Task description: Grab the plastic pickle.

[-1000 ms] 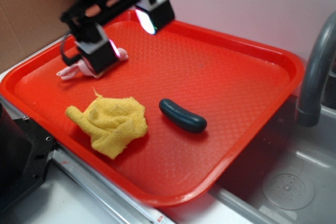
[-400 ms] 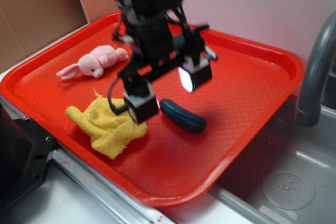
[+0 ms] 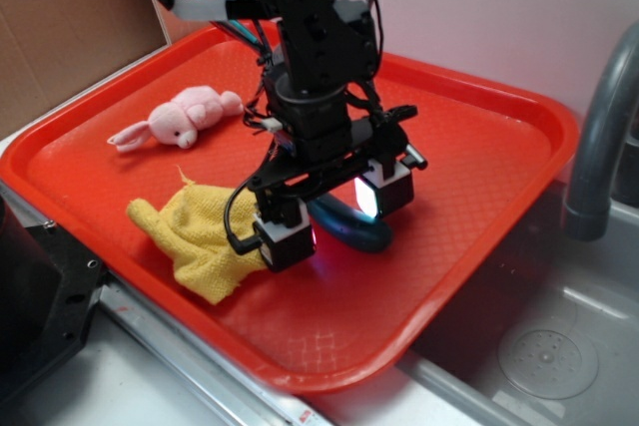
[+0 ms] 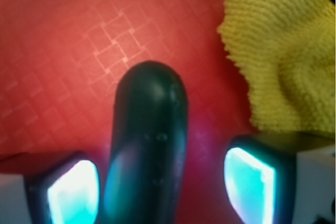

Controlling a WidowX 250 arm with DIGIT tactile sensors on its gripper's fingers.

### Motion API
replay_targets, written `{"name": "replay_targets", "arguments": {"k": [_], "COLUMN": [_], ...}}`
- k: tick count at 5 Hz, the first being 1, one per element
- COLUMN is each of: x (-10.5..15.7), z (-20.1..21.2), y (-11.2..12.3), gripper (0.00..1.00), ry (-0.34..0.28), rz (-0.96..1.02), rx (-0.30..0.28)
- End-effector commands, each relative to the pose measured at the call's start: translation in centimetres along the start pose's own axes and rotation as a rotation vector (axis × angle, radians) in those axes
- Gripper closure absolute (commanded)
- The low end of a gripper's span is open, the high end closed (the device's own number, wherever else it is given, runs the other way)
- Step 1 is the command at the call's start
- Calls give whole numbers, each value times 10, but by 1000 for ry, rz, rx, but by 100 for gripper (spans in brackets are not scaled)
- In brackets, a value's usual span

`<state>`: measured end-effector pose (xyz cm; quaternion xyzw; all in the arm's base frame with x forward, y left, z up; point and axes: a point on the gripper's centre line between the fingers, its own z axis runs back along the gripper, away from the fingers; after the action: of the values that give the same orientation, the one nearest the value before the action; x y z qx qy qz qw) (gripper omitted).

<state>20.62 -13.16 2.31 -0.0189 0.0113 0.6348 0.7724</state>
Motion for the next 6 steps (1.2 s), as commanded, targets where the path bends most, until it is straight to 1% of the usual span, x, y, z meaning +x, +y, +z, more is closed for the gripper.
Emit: {"name": "replay_targets", "arguments": {"k": [1, 2, 3, 4, 5, 6], "x": [6, 10, 25, 43, 66, 82], "z": [7, 27, 65, 96, 124, 143], "y": [-12, -10, -11, -9, 0, 10], "gripper": [100, 100, 100, 100, 100, 100], "ry": [-4, 26, 71, 132, 133, 80], "rz": [5, -112, -360, -571, -751, -848], "rx": [-57, -100, -90, -107, -61, -89]}}
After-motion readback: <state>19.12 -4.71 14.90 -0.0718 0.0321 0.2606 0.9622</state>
